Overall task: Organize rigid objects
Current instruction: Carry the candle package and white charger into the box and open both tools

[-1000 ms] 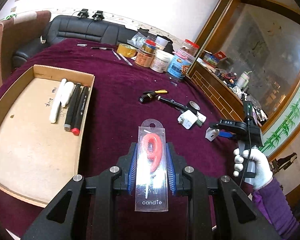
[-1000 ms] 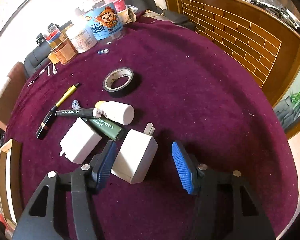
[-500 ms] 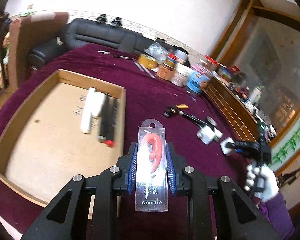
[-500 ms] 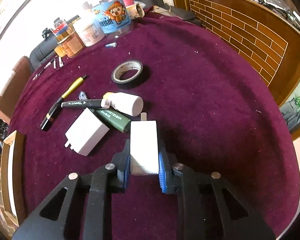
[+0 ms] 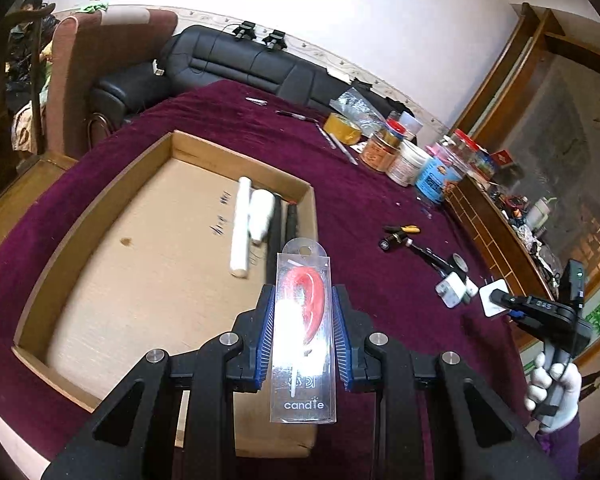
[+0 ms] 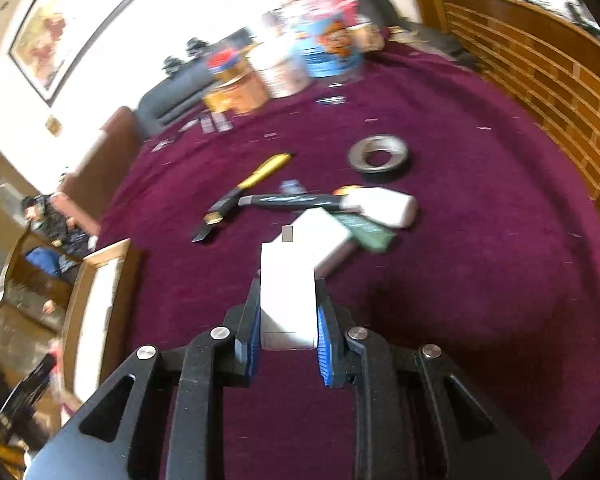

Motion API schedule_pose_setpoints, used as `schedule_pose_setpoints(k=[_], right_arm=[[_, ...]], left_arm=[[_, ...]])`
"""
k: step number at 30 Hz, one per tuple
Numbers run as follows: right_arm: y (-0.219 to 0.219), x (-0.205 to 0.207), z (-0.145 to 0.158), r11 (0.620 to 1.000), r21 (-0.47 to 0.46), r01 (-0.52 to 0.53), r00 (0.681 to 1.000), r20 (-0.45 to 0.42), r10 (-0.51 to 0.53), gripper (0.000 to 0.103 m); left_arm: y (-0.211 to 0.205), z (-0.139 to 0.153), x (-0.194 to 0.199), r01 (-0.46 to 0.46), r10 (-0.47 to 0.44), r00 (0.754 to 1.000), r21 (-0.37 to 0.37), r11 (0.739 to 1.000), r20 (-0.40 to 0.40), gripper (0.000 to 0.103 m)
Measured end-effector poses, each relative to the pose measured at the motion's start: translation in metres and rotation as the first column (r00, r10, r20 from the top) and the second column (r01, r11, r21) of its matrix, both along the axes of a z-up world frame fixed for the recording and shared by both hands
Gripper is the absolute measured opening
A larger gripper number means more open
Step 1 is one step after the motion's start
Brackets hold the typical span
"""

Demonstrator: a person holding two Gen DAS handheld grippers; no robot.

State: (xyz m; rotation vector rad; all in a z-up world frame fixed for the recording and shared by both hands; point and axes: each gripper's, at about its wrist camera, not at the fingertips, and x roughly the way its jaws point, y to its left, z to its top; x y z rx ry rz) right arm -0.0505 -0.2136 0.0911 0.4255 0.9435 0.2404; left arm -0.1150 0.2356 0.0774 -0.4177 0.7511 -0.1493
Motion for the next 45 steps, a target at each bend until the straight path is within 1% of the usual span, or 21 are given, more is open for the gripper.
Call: schedule_pose_setpoints(k=[2, 6, 10, 12, 17, 21, 25, 27, 29, 30, 32, 33, 34, 36, 40, 42, 45], right_arm=[[0.020, 0.002, 0.005, 0.998, 0.038, -0.048, 0.999, -0.003, 0.048, 0.020], [0.067, 0.009, 0.012, 0.985, 0.086, -0.147, 0.989, 0.004, 0.147, 0.020], [0.120, 0.021, 0.010, 0.960, 0.144, -0.239, 0.970, -0.009, 0.243, 0.020], [0.145, 0.027, 0.010, 0.950, 0.149, -0.275, 0.960, -0.016, 0.281, 0.020], [0.206, 0.044, 0.002, 0.928, 0.158, -0.338, 0.936, -0.048, 0.350, 0.020], [0.238, 0.056, -0.002, 0.916, 0.160, -0.368, 0.923, -0.060, 0.381, 0.020], [0.265, 0.072, -0.005, 0.908, 0.165, -0.386, 0.913, -0.074, 0.401, 0.020], [0.278, 0.079, -0.009, 0.903, 0.164, -0.396, 0.906, -0.088, 0.413, 0.020], [0.292, 0.085, -0.014, 0.898, 0.161, -0.409, 0.899, -0.100, 0.427, 0.020], [0.299, 0.087, -0.016, 0.894, 0.162, -0.417, 0.894, -0.105, 0.436, 0.020], [0.310, 0.090, -0.020, 0.888, 0.159, -0.431, 0.886, -0.112, 0.450, 0.020], [0.316, 0.092, -0.023, 0.888, 0.154, -0.434, 0.884, -0.118, 0.452, 0.020], [0.321, 0.094, -0.026, 0.889, 0.145, -0.434, 0.883, -0.128, 0.451, 0.020], [0.328, 0.100, -0.033, 0.896, 0.119, -0.427, 0.885, -0.148, 0.442, 0.020], [0.342, 0.111, -0.039, 0.900, 0.067, -0.431, 0.885, -0.162, 0.437, 0.020], [0.350, 0.114, -0.042, 0.901, 0.032, -0.432, 0.885, -0.176, 0.430, 0.020], [0.367, 0.119, -0.047, 0.896, 0.013, -0.445, 0.875, -0.205, 0.438, 0.020]], left_arm=[[0.009, 0.005, 0.007, -0.003, 0.003, 1.000, 0.018, 1.000, -0.005, 0.023], [0.023, 0.012, 0.030, -0.019, 0.020, 1.000, 0.119, 0.993, -0.010, 0.023], [0.043, -0.001, 0.073, -0.020, 0.031, 0.996, 0.141, 0.990, -0.080, 0.023], [0.048, -0.011, 0.091, -0.013, 0.029, 0.994, 0.142, 0.990, -0.109, 0.023], [0.058, -0.041, 0.136, -0.005, 0.024, 0.981, 0.097, 0.995, -0.192, 0.023], [0.065, -0.055, 0.163, -0.031, 0.051, 0.974, 0.095, 0.995, -0.220, 0.023], [0.071, -0.064, 0.175, -0.046, 0.062, 0.968, 0.071, 0.996, -0.242, 0.024], [0.079, -0.067, 0.173, -0.068, 0.081, 0.963, 0.057, 0.996, -0.258, 0.024], [0.084, -0.064, 0.165, -0.060, 0.067, 0.964, 0.035, 0.998, -0.257, 0.025], [0.088, -0.059, 0.157, -0.059, 0.064, 0.967, 0.028, 0.998, -0.246, 0.026], [0.092, -0.047, 0.141, -0.053, 0.056, 0.978, 0.017, 0.998, -0.199, 0.032], [0.095, -0.040, 0.132, -0.058, 0.060, 0.983, 0.019, 0.998, -0.174, 0.037], [0.099, -0.032, 0.121, -0.071, 0.073, 0.986, 0.016, 0.997, -0.148, 0.037], [0.107, -0.019, 0.101, -0.075, 0.073, 0.993, -0.015, 0.997, -0.096, 0.038], [0.125, 0.000, 0.054, -0.102, 0.102, 0.995, -0.044, 0.994, -0.007, 0.047], [0.132, 0.002, 0.032, -0.130, 0.131, 0.991, -0.043, 0.991, 0.020, 0.050], [0.138, 0.000, 0.017, -0.158, 0.158, 0.987, -0.049, 0.986, 0.015, 0.050]])
